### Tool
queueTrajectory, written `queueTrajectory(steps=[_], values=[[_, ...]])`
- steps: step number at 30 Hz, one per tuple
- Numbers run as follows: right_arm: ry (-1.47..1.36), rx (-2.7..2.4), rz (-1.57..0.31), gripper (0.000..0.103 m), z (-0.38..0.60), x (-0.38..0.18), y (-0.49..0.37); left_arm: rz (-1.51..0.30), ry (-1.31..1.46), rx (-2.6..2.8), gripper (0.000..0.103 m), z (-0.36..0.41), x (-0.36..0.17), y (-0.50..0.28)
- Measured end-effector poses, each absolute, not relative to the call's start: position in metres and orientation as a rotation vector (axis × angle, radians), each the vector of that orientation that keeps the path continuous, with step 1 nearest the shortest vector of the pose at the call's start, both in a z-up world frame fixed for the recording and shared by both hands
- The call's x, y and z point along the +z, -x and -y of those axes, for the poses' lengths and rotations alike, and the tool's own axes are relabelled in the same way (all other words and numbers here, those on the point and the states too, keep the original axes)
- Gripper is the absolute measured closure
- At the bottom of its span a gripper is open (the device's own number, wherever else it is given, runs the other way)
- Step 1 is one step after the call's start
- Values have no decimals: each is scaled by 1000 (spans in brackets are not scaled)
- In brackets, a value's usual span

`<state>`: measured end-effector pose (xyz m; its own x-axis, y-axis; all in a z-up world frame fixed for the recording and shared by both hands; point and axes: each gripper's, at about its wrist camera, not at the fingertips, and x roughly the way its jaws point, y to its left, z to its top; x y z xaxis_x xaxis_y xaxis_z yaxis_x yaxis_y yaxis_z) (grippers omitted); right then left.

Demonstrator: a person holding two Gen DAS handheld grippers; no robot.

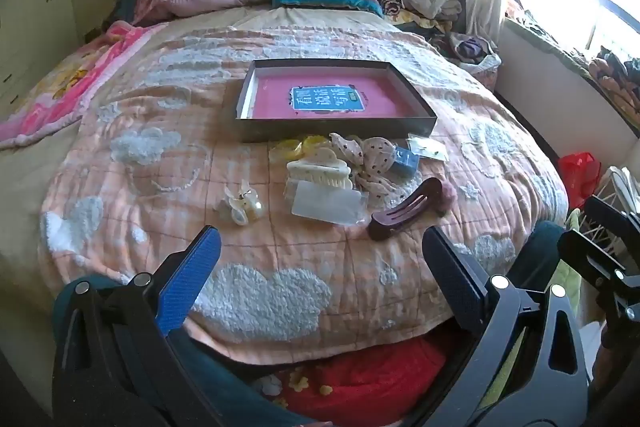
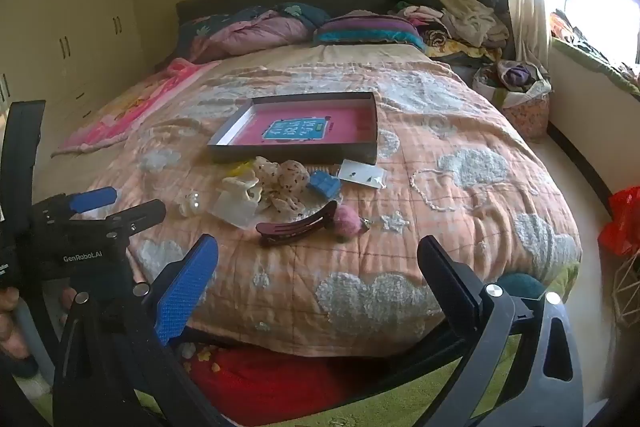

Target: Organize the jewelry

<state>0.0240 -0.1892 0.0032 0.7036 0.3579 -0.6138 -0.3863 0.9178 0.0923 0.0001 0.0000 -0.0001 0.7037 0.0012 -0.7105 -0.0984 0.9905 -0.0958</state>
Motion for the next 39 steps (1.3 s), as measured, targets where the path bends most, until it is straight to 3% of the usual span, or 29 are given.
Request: queueTrajectory(steps=[39], values=[[22,457,-667,4,188,13,-13,-774,88,65,8,12,7,5]])
